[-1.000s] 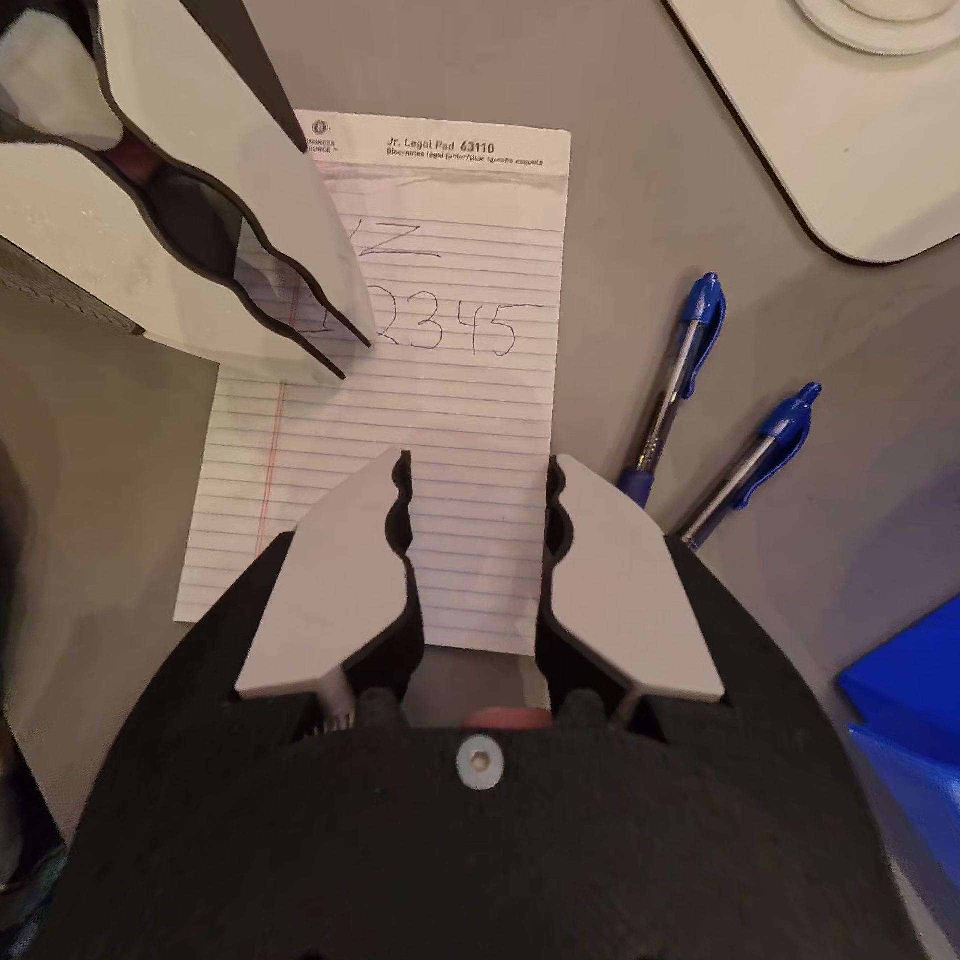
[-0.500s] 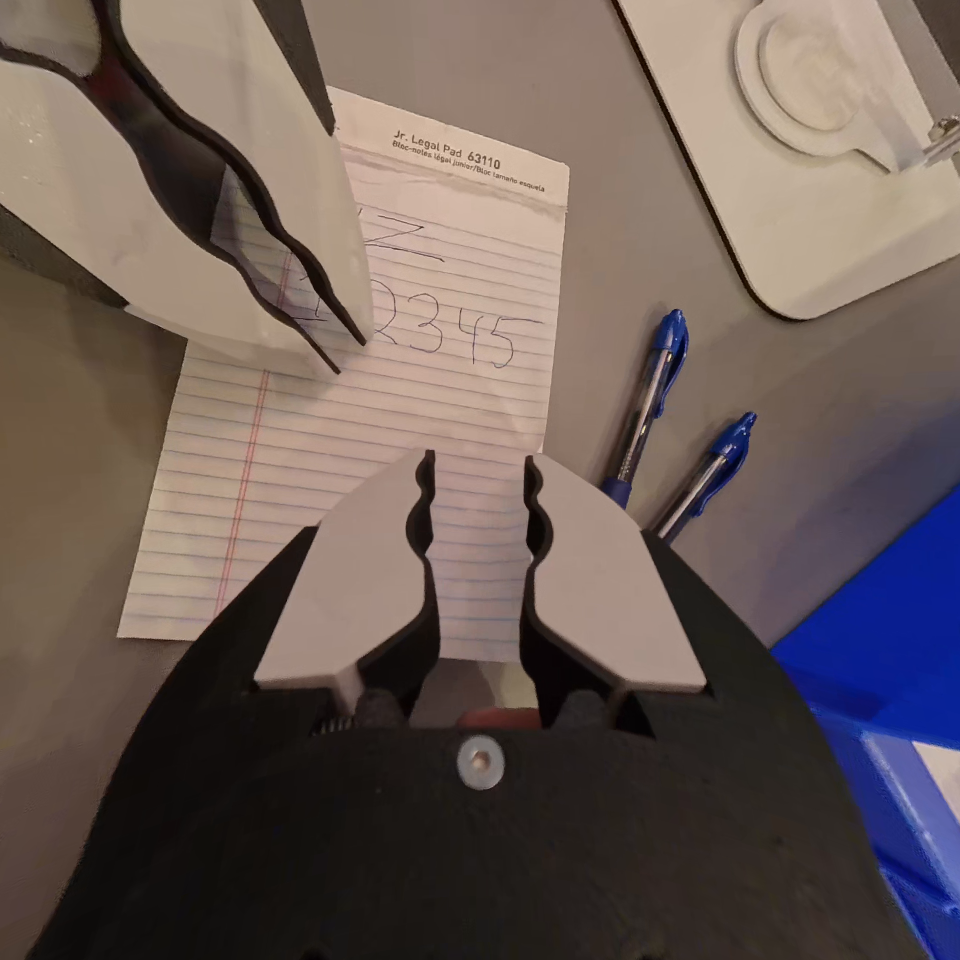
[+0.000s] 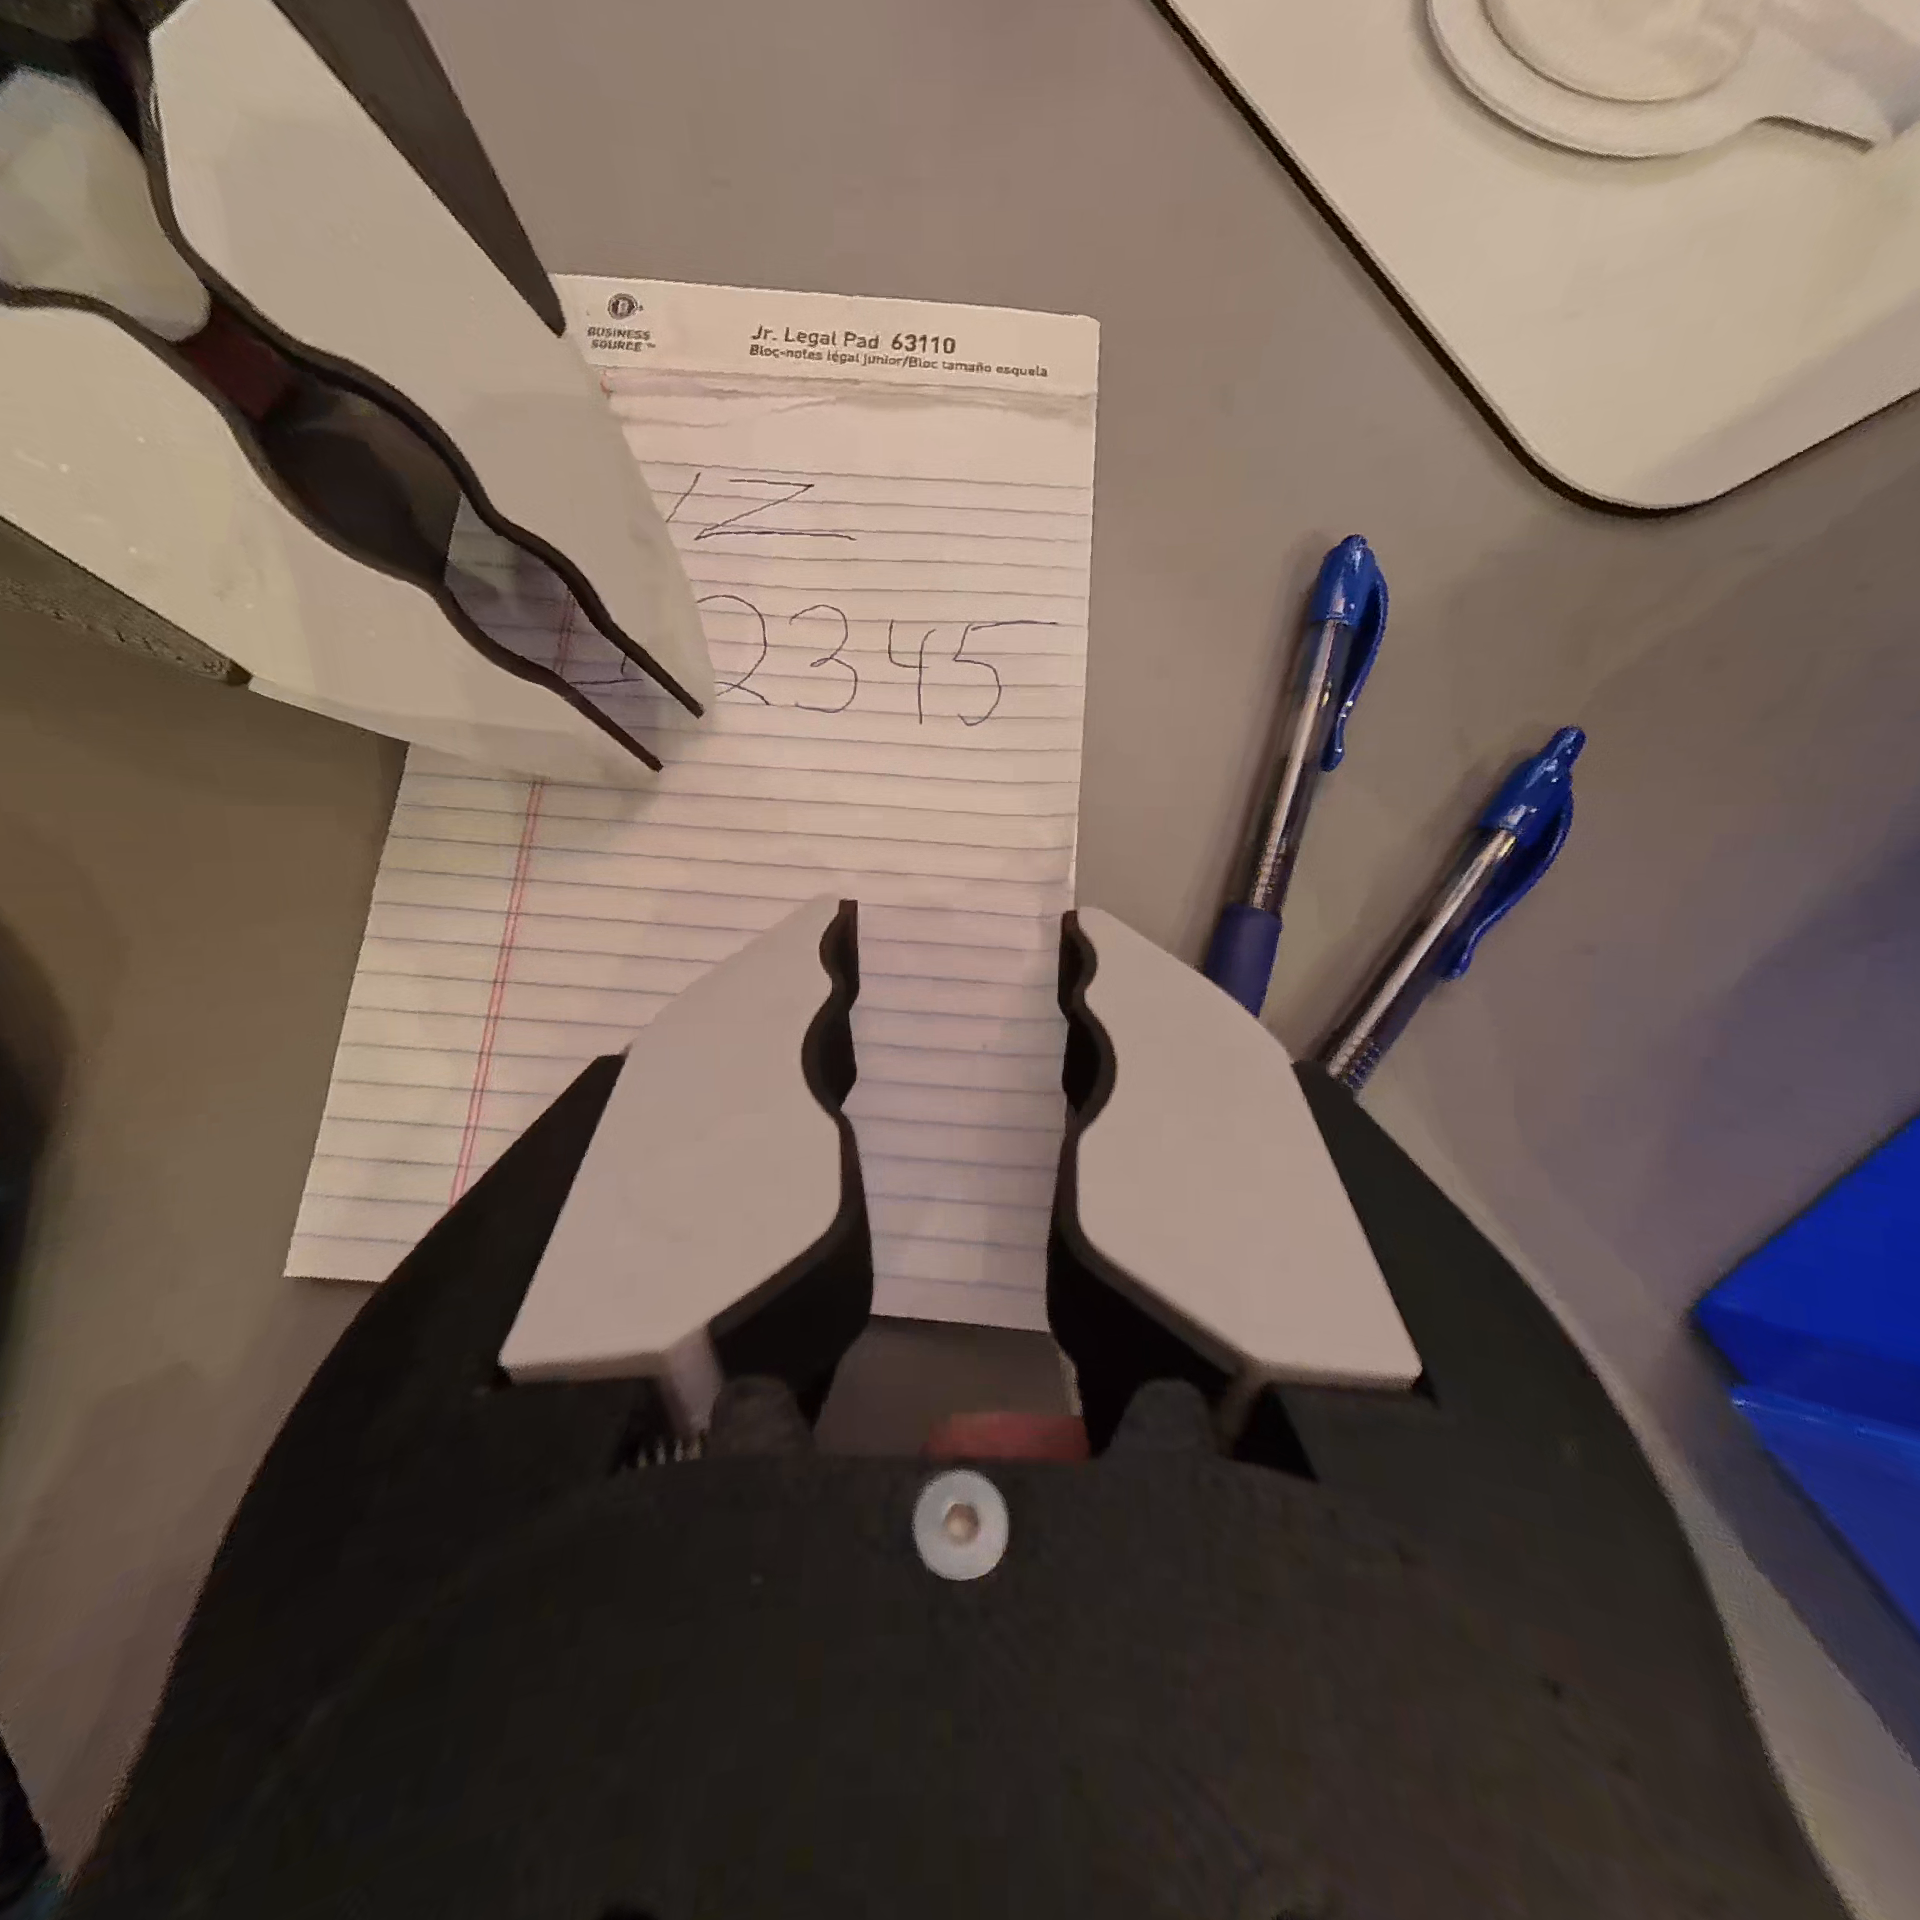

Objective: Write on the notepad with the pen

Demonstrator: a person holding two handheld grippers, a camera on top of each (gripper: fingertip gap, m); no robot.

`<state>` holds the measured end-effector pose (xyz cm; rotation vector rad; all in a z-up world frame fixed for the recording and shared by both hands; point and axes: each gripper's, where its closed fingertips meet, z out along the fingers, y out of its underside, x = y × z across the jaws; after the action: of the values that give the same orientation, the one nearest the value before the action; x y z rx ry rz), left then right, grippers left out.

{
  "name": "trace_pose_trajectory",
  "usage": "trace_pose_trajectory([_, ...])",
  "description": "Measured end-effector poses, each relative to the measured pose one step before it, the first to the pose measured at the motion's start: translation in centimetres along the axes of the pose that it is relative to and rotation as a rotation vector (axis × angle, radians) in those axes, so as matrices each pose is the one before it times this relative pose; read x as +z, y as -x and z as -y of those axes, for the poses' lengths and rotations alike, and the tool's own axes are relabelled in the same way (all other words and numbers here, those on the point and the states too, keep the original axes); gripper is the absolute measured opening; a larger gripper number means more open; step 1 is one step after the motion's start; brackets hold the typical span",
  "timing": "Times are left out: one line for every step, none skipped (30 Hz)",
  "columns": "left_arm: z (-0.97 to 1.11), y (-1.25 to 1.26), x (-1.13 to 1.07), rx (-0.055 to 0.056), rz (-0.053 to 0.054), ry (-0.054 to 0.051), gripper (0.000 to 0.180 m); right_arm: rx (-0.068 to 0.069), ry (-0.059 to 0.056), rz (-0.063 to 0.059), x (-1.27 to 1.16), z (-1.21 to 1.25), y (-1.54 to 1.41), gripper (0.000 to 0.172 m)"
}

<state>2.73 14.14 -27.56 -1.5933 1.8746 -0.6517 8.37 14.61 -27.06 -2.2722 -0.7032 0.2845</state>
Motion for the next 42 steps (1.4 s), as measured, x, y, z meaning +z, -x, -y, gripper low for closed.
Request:
trace_pose_trajectory([-0.002,-0.005,0.006,-0.0016,-0.0026,0.0002,0.011,0.0119,-0.0115,0.0103,-0.011,0.016,0.0,0.037])
trace_pose_trajectory([0.001,-0.001,0.002,-0.0002,-0.0007,-0.0002,0.011,0.0108,-0.0089,0.0076,-0.026,0.018,-0.001,0.037])
trace_pose_trajectory([-0.002,0.009,0.004,0.0022,0.0019,-0.0006,0.011,0.0052,-0.0059,0.0016,-0.026,0.014,-0.024,0.037])
trace_pose_trajectory([0.015,0.004,0.002,0.0033,0.0031,-0.0004,0.011,-0.0036,-0.0039,-0.0048,-0.039,0.013,-0.038,0.035])
trace_pose_trajectory([0.009,0.003,0.0,0.0027,0.0026,-0.0001,0.011,-0.0108,-0.0014,-0.0094,-0.062,0.03,-0.048,0.03])
trace_pose_trajectory([0.012,-0.002,0.015,0.0022,0.0024,-0.0003,0.011,-0.0141,0.0079,-0.0138,-0.052,-0.042,-0.069,0.028])
trace_pose_trajectory([0.022,0.012,0.017,0.0013,0.0016,-0.0004,0.011,-0.016,0.0127,-0.0164,-0.029,-0.068,-0.09,0.028])
trace_pose_trajectory([0.006,-0.009,0.015,0.0009,0.0003,-0.0002,0.011,-0.0234,0.0103,-0.0207,-0.043,-0.035,-0.089,0.026])
trace_pose_trajectory([0.015,-0.004,0.014,0.0009,-0.0002,0.0,0.011,-0.027,0.0101,-0.0202,-0.012,-0.007,-0.05,0.024])
trace_pose_trajectory([0.0,0.003,0.0,0.0004,0.0,0.0,0.011,-0.0147,0.0099,-0.0067,0.019,0.004,0.074,0.023])
trace_pose_trajectory([0.001,0.008,0.002,-0.0005,0.0001,-0.0002,0.011,-0.0051,0.0031,0.0004,0.022,0.034,0.055,0.021])
trace_pose_trajectory([-0.008,-0.003,0.006,0.0003,-0.0003,0.0001,0.011,0.009,-0.0009,-0.0004,0.021,-0.009,-0.069,0.02])
trace_pose_trajectory([0.003,-0.018,-0.001,0.0017,0.0,0.0001,0.011,0.0213,-0.003,0.0058,0.013,-0.034,-0.104,0.018])
trace_pose_trajectory([-0.008,0.0,0.001,0.0012,0.0011,-0.0002,0.011,0.0273,-0.0015,0.0125,0.013,-0.058,-0.082,0.017])
trace_pose_trajectory([0.004,0.0,0.0,0.0011,0.0009,0.0,0.011,0.0283,0.0009,0.0069,-0.007,-0.08,-0.186,0.014])
trace_pose_trajectory([-0.004,-0.007,0.006,0.0012,0.0004,0.0,0.01,0.0237,-0.002,0.0009,0.005,-0.048,-0.252,0.008])
trace_pose_trajectory([0.004,0.004,0.001,0.0004,0.0008,-0.0001,0.01,0.0198,-0.0049,0.0069,0.006,0.01,-0.154,0.005])
trace_pose_trajectory([0.002,-0.004,0.0,0.0002,0.0004,0.0,0.01,0.0106,-0.0026,0.0013,-0.004,-0.004,-0.174,0.0])
trace_pose_trajectory([0.004,0.005,0.0,-0.0025,-0.0014,0.0002,0.01,0.0027,-0.0024,0.0065,0.03,0.018,-0.035,0.0])
trace_pose_trajectory([0.011,0.033,-0.008,-0.0062,-0.0029,0.0004,0.011,0.001,-0.0023,0.0035,0.011,0.04,-0.018,0.0])
trace_pose_trajectory([0.021,0.083,-0.016,-0.0044,-0.0041,0.0006,0.013,-0.0101,-0.0039,-0.001,0.023,0.073,0.013,0.0])
trace_pose_trajectory([0.049,-0.052,-0.08,0.0014,-0.0184,0.0072,0.019,-0.0168,-0.0072,0.0019,-0.005,0.135,0.123,0.0])
trace_pose_trajectory([0.091,0.09,-0.125,0.0054,-0.0147,0.0107,0.027,-0.0194,-0.0152,-0.0006,-0.117,0.302,0.133,0.0])
trace_pose_trajectory([0.336,0.527,-0.252,0.0047,0.0049,-0.0046,0.031,-0.0176,-0.0163,-0.0062,-0.218,0.387,0.067,0.0])
trace_pose_trajectory([0.61,0.642,-0.311,0.0145,0.0073,-0.0231,0.033,-0.0197,-0.0135,-0.0043,-0.249,0.419,0.098,0.0])
trace_pose_trajectory([0.623,0.65,-0.251,0.0198,0.0051,-0.0231,0.036,-0.0255,-0.012,-0.0025,-0.247,0.422,0.113,0.0])
trace_pose_trajectory([0.447,0.713,-0.152,0.0164,0.0061,-0.0062,0.041,-0.0224,-0.0105,-0.0043,-0.224,0.412,0.066,0.0])
trace_pose_trajectory([0.469,0.625,-0.106,0.0233,0.0017,-0.0037,0.046,-0.0211,-0.0191,0.0058,-0.25,0.534,0.191,0.0])
trace_pose_trajectory([0.479,0.478,-0.039,0.034,-0.003,-0.0036,0.05,-0.0235,-0.0179,0.009,-0.212,0.531,0.255,0.0])
trace_pose_trajectory([0.487,0.515,0.007,0.0383,0.0026,-0.0042,0.054,-0.0196,0.001,-0.0028,-0.145,0.298,0.034,0.0])
trace_pose_trajectory([0.407,0.201,0.089,0.0454,-0.015,-0.0028,0.054,-0.0219,-0.0005,0.0068,-0.111,0.326,0.133,0.0])
trace_pose_trajectory([0.182,-0.184,0.234,0.0475,-0.0384,0.0065,0.055,-0.0243,-0.0098,0.0123,-0.13,0.45,0.204,0.0])
trace_pose_trajectory([-0.098,0.195,0.37,0.0301,-0.0163,0.0192,0.056,-0.0207,-0.0067,0.0055,-0.118,0.39,0.083,0.0])
trace_pose_trajectory([-0.301,0.042,0.431,0.0243,-0.0292,0.0262,0.056,-0.0176,0.0008,0.0134,-0.058,0.278,0.135,0.0])
trace_pose_trajectory([-0.228,-0.392,0.411,0.0332,-0.0526,0.0155,0.053,-0.0174,0.0052,0.0201,0.002,0.155,0.224,0.0])
trace_pose_trajectory([-0.219,-0.079,0.354,0.0279,-0.0276,0.0086,0.049,-0.0165,0.004,0.012,0.013,0.106,0.116,0.0])
trace_pose_trajectory([-0.314,-0.168,0.313,0.0098,-0.0387,0.018,0.046,-0.0145,-0.0004,0.013,-0.003,0.112,0.143,0.0])
trace_pose_trajectory([-0.032,-0.422,0.174,0.001,-0.0534,0.0009,0.04,-0.0049,0.0046,0.0141,0.031,-0.005,0.146,0.0])
trace_pose_trajectory([0.089,0.136,0.083,0.0065,-0.0136,-0.0113,0.037,-0.0023,0.0007,0.008,0.013,0.01,0.042,0.0])
trace_pose_trajectory([0.017,0.015,0.012,-0.004,-0.0203,-0.0048,0.032,-0.0031,-0.0019,0.0047,-0.035,0.001,0.003,0.0])
trace_pose_trajectory([-0.032,-0.196,-0.035,-0.0082,-0.0325,0.0031,0.027,-0.0023,0.0029,0.0016,-0.036,-0.078,-0.054,0.0])
trace_pose_trajectory([0.045,0.004,-0.064,0.0004,-0.0123,-0.003,0.025,-0.004,0.002,-0.0001,-0.065,-0.09,-0.059,0.0])
